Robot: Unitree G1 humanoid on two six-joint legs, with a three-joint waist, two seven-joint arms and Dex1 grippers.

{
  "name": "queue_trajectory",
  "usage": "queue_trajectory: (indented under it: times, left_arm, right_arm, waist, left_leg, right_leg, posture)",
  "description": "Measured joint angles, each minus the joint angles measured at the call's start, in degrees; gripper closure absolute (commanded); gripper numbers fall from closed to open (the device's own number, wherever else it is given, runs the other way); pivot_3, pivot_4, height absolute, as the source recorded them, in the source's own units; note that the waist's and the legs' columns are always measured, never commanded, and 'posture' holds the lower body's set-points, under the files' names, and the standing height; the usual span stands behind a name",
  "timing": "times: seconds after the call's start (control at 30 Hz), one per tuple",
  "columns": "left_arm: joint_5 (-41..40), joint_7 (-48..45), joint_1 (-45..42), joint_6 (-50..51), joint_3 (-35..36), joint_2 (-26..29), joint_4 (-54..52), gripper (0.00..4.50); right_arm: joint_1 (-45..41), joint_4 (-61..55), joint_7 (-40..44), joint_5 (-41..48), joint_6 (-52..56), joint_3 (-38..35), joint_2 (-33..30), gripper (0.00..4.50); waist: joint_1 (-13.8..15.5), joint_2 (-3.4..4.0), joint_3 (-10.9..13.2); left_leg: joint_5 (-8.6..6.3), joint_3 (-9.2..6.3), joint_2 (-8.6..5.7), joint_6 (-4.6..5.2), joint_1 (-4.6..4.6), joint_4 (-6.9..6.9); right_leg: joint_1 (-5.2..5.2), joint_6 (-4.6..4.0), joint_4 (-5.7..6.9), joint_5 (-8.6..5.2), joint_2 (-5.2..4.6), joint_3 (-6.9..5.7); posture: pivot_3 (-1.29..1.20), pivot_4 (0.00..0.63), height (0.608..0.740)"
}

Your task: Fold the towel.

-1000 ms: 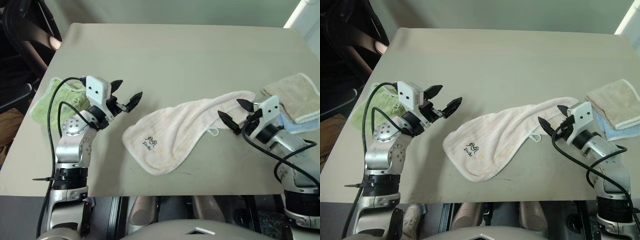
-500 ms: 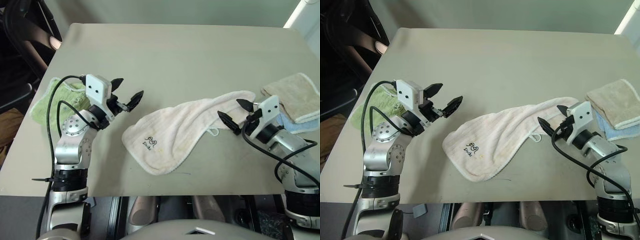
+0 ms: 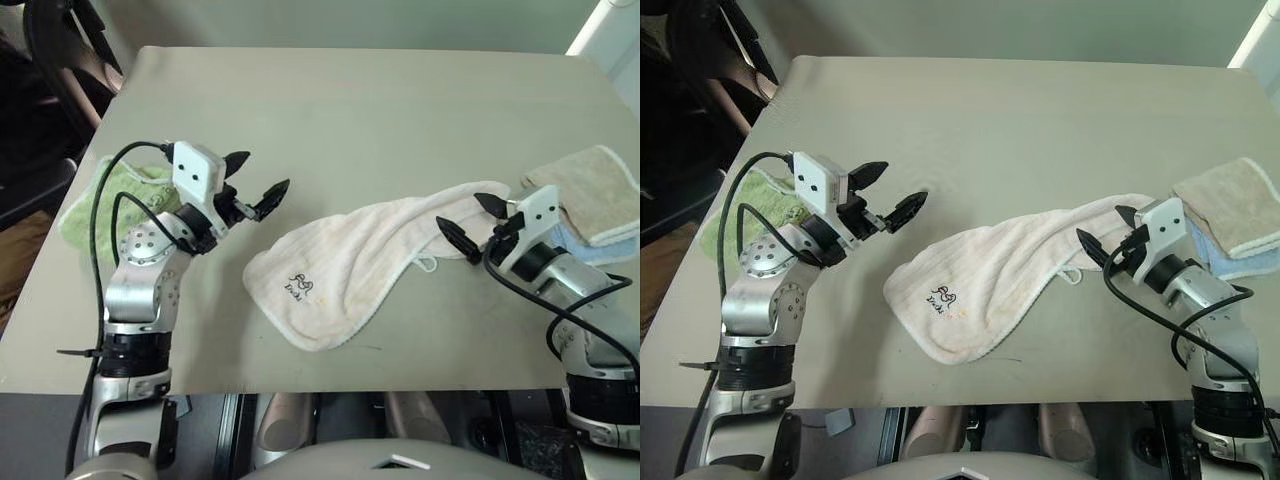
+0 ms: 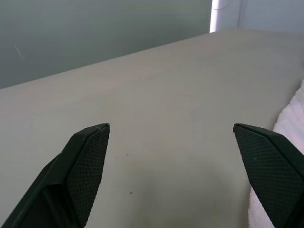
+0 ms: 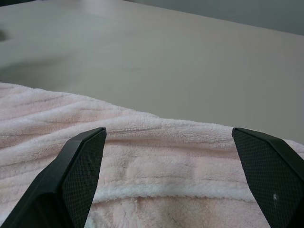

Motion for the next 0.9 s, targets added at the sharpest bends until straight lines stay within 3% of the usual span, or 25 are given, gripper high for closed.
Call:
queue_trajectory:
  times: [0.13, 0.3, 0.5, 0.9]
  left_arm:
    - [-2.4, -5.1, 1.0, 1.8, -0.2, 2.6, -1.6, 0.03]
    - [-10.8, -22.1, 3.5, 6.9, -3.3, 11.5, -8.4, 0.03]
    - [-11.1, -38.9, 4.2, 6.6, -9.9, 20.6, -11.0, 0.03]
    - [1.0, -49.3, -1.9, -4.3, -27.8, 18.4, -12.6, 0.03]
  right_arm:
    - [0.0, 0.0, 0.0, -0.2, -0.1, 0.2, 0.0, 0.00]
    - [-0.5, 0.6, 0.1, -0.4, -0.1, 1.3, 0.0, 0.00]
    - [-1.7, 2.1, 0.3, -0.5, -0.1, 1.3, -0.4, 0.00]
    - [-1.2, 0.9, 0.2, -0.5, 0.2, 1.2, -0.7, 0.00]
  waist:
    - [0.0, 0.00, 0.0]
    - [0.0, 0.00, 0.0]
    - [0.0, 0.01, 0.0]
    - [0.0, 0.01, 0.0]
  left_leg:
    - [-0.01, -0.01, 0.00, 0.02, -0.03, 0.01]
    - [-0.08, -0.04, 0.00, -0.06, -0.07, 0.00]
    - [-0.16, -0.17, -0.01, -0.17, -0.08, -0.01]
    - [-0.43, -0.17, 0.00, -0.14, -0.15, 0.00]
  right_leg:
    - [-0.01, -0.01, -0.01, 0.00, -0.01, 0.00]
    - [-0.08, -0.17, 0.00, 0.06, 0.00, 0.01]
    - [-0.14, -0.25, 0.03, 0.01, 0.01, 0.01]
    - [-0.23, -0.29, 0.03, -0.16, 0.00, -0.01]
  posture:
    - [0.00, 0.150, 0.735]
    - [0.00, 0.150, 0.735]
    - [0.00, 0.150, 0.735]
    - [0.00, 0.150, 0.735]
